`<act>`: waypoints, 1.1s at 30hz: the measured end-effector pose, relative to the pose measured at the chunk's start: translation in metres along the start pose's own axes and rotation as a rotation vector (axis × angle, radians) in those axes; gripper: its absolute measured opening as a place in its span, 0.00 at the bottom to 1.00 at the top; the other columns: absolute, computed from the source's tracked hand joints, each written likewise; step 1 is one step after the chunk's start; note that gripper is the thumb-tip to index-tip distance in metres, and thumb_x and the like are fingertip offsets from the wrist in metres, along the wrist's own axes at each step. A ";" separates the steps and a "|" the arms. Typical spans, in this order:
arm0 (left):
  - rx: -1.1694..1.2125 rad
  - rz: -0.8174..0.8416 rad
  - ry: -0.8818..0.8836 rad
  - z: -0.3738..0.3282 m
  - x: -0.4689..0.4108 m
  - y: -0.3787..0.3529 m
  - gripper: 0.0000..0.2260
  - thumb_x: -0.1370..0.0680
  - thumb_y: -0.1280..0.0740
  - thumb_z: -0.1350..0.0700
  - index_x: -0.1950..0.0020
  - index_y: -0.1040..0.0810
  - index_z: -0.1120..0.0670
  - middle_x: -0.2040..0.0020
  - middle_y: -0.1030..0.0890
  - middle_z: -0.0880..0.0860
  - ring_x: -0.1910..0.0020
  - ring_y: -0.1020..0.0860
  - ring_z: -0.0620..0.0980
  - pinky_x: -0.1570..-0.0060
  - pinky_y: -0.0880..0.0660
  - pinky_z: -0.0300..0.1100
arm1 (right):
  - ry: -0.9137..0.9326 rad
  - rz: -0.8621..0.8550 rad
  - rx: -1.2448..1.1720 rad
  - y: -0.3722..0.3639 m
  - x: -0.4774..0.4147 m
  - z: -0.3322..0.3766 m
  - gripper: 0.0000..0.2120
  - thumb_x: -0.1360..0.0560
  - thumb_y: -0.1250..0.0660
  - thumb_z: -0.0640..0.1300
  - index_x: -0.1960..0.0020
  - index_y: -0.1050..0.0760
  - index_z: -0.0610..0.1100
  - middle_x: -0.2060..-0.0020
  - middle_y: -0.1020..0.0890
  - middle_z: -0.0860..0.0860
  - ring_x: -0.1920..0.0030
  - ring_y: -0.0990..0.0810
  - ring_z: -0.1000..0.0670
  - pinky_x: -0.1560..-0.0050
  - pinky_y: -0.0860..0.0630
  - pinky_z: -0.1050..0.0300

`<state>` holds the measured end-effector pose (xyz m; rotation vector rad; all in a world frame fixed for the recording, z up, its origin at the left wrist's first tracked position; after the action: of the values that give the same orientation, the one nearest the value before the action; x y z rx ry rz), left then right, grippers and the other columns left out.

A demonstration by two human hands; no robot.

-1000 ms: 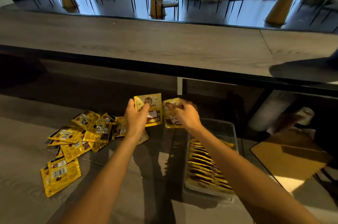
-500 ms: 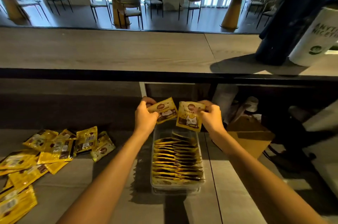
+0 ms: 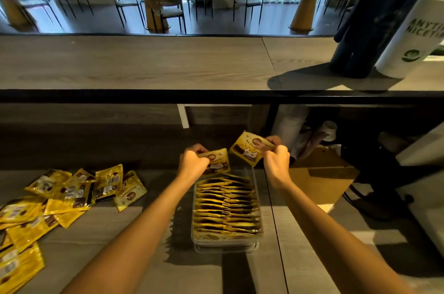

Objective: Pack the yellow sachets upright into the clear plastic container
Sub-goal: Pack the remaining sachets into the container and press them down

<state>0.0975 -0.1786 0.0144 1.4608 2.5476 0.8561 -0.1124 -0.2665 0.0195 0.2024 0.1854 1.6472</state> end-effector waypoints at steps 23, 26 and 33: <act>-0.584 0.576 -0.003 0.013 0.023 -0.028 0.06 0.21 0.42 0.57 0.55 0.27 0.54 0.63 0.28 0.50 0.64 0.29 0.45 0.66 0.33 0.37 | 0.125 0.879 0.822 -0.066 0.023 -0.031 0.16 0.19 0.46 0.42 0.34 0.29 0.46 0.36 0.25 0.45 0.34 0.29 0.45 0.31 0.36 0.53; -0.654 0.567 -0.022 0.010 0.022 -0.029 0.11 0.21 0.41 0.59 0.40 0.29 0.58 0.56 0.28 0.51 0.59 0.28 0.46 0.63 0.32 0.36 | 0.057 0.914 0.773 -0.064 0.027 -0.025 0.16 0.20 0.47 0.40 0.35 0.29 0.42 0.39 0.24 0.42 0.40 0.26 0.46 0.43 0.34 0.59; -0.737 0.573 0.001 0.014 0.022 -0.035 0.13 0.19 0.47 0.61 0.37 0.30 0.62 0.41 0.25 0.61 0.42 0.26 0.56 0.45 0.30 0.45 | 0.056 0.969 0.793 -0.069 0.032 -0.023 0.19 0.21 0.46 0.37 0.31 0.32 0.47 0.34 0.28 0.44 0.33 0.30 0.45 0.34 0.35 0.55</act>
<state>0.0636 -0.1680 -0.0104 1.8641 1.4892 1.6194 -0.0536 -0.2286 -0.0187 0.9625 0.8915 2.4580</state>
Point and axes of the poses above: each hand's wrist, its own x-axis away from the middle knuckle, its own y-axis out of the back of the hand, z = x × y, the point moved 8 cm from there along -x, towards the middle knuckle
